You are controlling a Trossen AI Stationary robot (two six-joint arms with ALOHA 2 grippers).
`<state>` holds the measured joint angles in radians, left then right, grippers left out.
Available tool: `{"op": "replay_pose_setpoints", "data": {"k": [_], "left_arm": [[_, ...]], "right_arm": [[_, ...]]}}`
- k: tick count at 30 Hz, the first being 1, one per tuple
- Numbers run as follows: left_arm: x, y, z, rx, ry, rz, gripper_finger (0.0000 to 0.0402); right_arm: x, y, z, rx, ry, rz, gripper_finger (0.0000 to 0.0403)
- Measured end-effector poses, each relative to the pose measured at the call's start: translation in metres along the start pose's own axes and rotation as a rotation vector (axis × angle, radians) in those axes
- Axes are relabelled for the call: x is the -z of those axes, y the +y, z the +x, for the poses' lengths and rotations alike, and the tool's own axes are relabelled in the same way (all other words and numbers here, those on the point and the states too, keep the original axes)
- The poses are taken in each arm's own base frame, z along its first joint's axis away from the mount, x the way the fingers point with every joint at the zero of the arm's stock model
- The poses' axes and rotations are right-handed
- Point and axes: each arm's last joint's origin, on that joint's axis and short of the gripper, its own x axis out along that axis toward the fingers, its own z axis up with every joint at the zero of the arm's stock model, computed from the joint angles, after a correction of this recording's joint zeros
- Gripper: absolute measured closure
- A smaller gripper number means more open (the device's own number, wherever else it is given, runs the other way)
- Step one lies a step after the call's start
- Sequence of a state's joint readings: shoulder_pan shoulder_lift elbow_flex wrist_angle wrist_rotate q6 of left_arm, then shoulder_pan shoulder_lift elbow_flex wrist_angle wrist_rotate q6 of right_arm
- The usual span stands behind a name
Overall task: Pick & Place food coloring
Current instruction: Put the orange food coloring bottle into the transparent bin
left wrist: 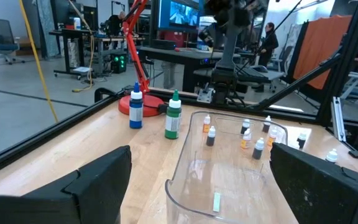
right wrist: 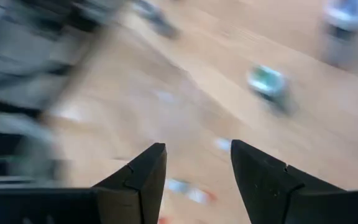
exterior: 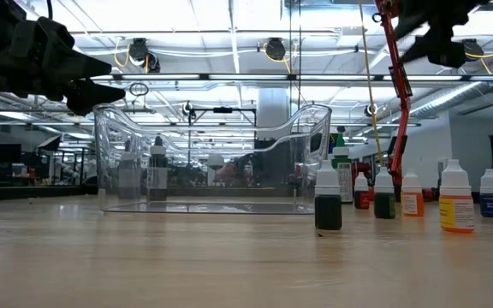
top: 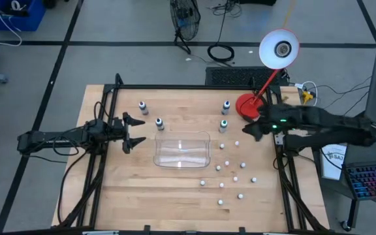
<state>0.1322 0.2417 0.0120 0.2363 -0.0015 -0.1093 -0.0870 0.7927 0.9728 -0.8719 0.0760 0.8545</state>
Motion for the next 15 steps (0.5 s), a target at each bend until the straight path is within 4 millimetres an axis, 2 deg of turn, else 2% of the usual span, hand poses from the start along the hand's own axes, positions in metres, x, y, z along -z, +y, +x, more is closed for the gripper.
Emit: {"op": "replay_pose_setpoints", "data": {"k": [3, 6, 11, 15], "left_arm": [[0.0, 0.0, 0.0, 0.0, 0.0, 0.0, 0.0023], [0.0, 0.0, 0.0, 0.0, 0.0, 0.0, 0.0023], [0.0, 0.0, 0.0, 0.0, 0.0, 0.0, 0.0023], [0.0, 0.0, 0.0, 0.0, 0.001, 0.0, 0.0023]], "right_arm": [[-0.007, 0.01, 0.015, 0.223, 0.154, -0.001, 0.0232], [-0.007, 0.013, 0.043, 0.385, 0.307, -0.028, 0.0232], [0.0, 0.011, 0.088, 0.506, 0.449, -0.064, 0.0232], [0.006, 0.008, 0.116, 0.566, 0.509, -0.092, 0.0232]]}}
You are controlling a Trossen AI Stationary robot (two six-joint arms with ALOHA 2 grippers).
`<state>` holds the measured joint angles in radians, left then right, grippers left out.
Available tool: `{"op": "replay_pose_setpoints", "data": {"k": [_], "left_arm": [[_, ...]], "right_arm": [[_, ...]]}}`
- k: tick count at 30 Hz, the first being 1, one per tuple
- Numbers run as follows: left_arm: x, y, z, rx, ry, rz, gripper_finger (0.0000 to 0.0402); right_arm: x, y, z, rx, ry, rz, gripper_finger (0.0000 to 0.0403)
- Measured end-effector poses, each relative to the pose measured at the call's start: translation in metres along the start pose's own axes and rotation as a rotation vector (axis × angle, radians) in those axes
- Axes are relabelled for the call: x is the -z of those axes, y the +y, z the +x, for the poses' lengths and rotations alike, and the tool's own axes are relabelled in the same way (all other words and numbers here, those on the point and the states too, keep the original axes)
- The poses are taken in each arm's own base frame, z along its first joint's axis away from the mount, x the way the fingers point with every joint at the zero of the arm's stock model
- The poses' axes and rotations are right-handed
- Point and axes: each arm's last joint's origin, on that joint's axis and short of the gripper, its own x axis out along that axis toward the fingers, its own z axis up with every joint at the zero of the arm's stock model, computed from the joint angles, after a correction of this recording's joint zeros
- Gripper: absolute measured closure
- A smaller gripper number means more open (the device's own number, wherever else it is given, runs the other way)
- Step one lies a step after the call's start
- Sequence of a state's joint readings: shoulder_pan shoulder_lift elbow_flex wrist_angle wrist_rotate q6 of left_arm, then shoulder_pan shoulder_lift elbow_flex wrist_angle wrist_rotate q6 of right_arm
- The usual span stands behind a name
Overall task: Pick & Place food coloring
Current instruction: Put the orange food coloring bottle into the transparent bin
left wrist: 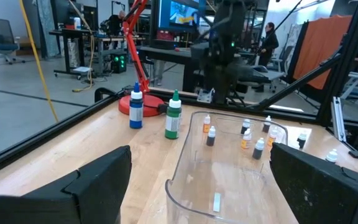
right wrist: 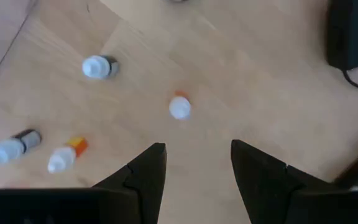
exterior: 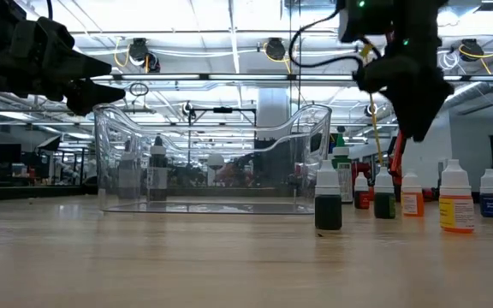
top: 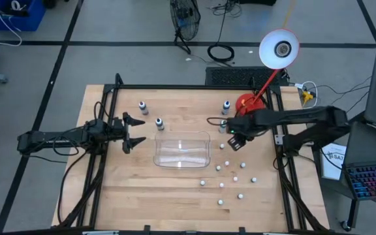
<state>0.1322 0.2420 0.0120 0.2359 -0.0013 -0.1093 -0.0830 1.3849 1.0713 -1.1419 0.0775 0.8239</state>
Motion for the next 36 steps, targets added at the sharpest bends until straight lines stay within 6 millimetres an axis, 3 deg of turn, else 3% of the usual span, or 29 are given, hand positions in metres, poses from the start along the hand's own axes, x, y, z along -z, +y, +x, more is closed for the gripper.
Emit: {"op": "replay_pose_setpoints", "data": {"k": [5, 18, 36], "left_arm": [[0.0, 0.0, 0.0, 0.0, 0.0, 0.0, 0.0023], [0.0, 0.0, 0.0, 0.0, 0.0, 0.0, 0.0023], [0.0, 0.0, 0.0, 0.0, 0.0, 0.0, 0.0023]], "right_arm": [[-0.003, 0.006, 0.025, 0.029, 0.028, -0.013, 0.0232], [0.0, 0.007, 0.063, -0.043, -0.047, -0.03, 0.0232], [0.006, 0.001, 0.078, -0.018, -0.062, -0.038, 0.0232]]}}
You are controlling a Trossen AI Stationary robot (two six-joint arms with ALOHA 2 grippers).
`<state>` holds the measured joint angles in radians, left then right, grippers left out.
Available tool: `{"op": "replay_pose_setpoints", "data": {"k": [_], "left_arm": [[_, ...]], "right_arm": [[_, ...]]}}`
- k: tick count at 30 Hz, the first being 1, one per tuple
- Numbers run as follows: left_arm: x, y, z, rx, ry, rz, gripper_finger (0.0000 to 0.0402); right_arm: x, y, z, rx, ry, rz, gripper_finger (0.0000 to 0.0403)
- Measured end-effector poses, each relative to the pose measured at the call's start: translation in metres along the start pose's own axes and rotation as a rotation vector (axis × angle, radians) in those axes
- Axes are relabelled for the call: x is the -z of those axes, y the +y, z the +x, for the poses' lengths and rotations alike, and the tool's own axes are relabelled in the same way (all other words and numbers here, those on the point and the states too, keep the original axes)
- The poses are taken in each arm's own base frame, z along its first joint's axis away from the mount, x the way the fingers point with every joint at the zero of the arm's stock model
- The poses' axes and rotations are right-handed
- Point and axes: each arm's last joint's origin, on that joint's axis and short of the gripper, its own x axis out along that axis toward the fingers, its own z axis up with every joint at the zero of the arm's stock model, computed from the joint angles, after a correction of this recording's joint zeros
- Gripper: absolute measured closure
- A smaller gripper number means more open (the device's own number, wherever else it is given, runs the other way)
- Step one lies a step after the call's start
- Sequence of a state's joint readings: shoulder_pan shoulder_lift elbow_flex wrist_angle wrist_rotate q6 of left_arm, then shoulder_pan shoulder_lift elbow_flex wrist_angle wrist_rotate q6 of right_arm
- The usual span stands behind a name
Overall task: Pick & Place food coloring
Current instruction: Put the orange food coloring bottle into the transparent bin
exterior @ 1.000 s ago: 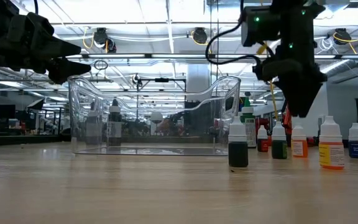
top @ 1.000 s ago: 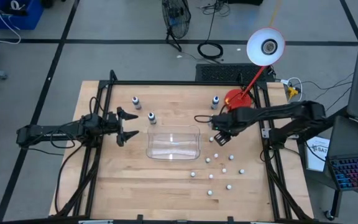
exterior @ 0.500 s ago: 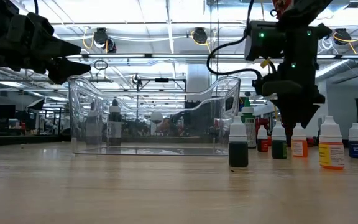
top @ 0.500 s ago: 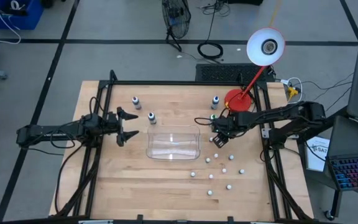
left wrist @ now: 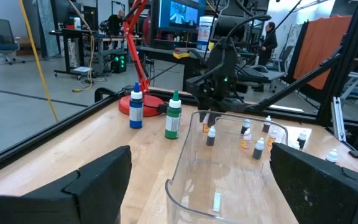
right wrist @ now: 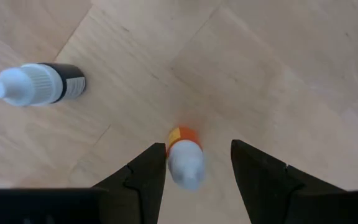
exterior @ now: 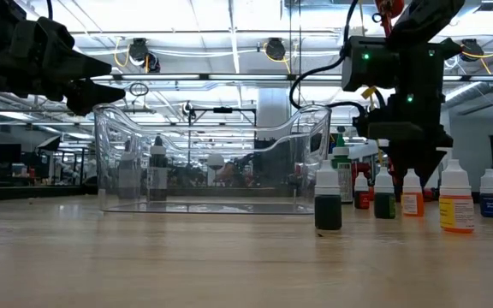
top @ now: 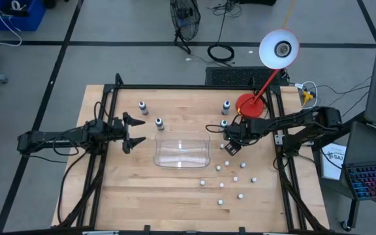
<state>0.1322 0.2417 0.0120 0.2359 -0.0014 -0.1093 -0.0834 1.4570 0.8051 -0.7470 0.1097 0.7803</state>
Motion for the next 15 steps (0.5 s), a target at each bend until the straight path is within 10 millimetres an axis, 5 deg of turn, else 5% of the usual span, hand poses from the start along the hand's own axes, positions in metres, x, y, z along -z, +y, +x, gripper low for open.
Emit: {"op": "replay_pose_setpoints", "data": {"k": [15], "left_arm": [[0.0, 0.0, 0.0, 0.0, 0.0, 0.0, 0.0023]], "right_arm": [[-0.0016, 0.0017, 0.0, -0.019, -0.015, -0.006, 0.0261]]}}
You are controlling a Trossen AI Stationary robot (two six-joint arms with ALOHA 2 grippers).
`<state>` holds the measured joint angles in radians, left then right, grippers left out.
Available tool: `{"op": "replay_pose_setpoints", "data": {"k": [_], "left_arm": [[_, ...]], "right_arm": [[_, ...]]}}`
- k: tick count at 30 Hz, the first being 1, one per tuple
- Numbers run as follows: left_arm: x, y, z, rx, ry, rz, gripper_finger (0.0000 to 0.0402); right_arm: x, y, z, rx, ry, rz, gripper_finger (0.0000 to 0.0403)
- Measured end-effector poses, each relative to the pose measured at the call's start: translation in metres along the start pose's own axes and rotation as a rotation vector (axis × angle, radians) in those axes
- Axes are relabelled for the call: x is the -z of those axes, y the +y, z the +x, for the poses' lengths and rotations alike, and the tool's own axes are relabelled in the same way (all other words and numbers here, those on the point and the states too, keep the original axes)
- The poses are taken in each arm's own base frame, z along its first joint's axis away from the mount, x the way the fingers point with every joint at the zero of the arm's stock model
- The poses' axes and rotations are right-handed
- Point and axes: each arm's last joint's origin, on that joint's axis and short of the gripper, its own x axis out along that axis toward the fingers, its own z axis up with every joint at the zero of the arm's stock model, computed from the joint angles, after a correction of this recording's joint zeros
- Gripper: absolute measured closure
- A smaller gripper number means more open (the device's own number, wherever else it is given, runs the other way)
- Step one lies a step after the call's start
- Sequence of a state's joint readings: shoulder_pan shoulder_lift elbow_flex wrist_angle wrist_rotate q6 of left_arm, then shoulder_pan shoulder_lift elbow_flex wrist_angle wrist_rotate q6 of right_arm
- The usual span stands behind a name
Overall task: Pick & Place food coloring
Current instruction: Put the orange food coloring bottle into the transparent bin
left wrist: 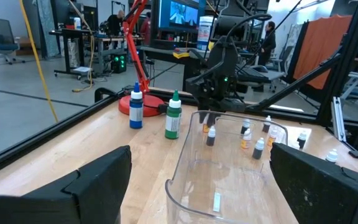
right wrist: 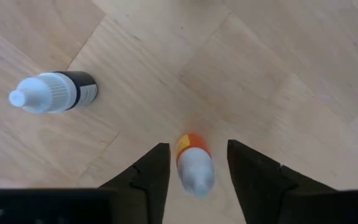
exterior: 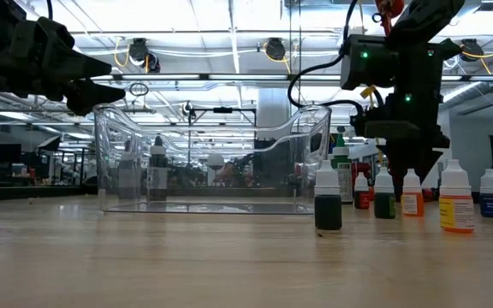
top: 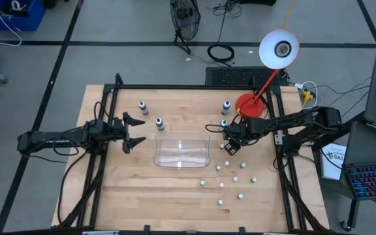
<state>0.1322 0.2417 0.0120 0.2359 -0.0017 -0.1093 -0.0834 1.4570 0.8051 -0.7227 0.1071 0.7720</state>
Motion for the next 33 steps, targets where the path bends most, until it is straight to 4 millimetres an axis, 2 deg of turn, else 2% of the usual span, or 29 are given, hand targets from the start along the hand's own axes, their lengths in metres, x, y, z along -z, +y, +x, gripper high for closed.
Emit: {"op": "replay_pose_setpoints", "data": {"k": [9, 14, 17, 24, 28, 33], "left_arm": [[0.0, 0.0, 0.0, 0.0, 0.0, 0.0, 0.0023], [0.0, 0.0, 0.0, 0.0, 0.0, 0.0, 0.0023], [0.0, 0.0, 0.0, 0.0, 0.0, 0.0, 0.0023], [0.0, 0.0, 0.0, 0.0, 0.0, 0.0, 0.0023], [0.0, 0.0, 0.0, 0.0, 0.0, 0.0, 0.0023], [0.0, 0.0, 0.0, 0.0, 0.0, 0.0, 0.0023]], "right_arm": [[0.0, 0.0, 0.0, -0.003, 0.004, -0.047, 0.0348], [0.002, 0.001, -0.003, -0.053, 0.031, -0.082, 0.0348], [0.006, 0.004, -0.014, -0.089, 0.013, -0.103, 0.0348], [0.01, 0.023, -0.064, -0.191, -0.173, -0.151, 0.0348], [0.002, 0.046, -0.11, -0.27, -0.34, -0.236, 0.0348], [-0.02, 0.082, -0.168, -0.308, -0.518, -0.387, 0.0349]]}}
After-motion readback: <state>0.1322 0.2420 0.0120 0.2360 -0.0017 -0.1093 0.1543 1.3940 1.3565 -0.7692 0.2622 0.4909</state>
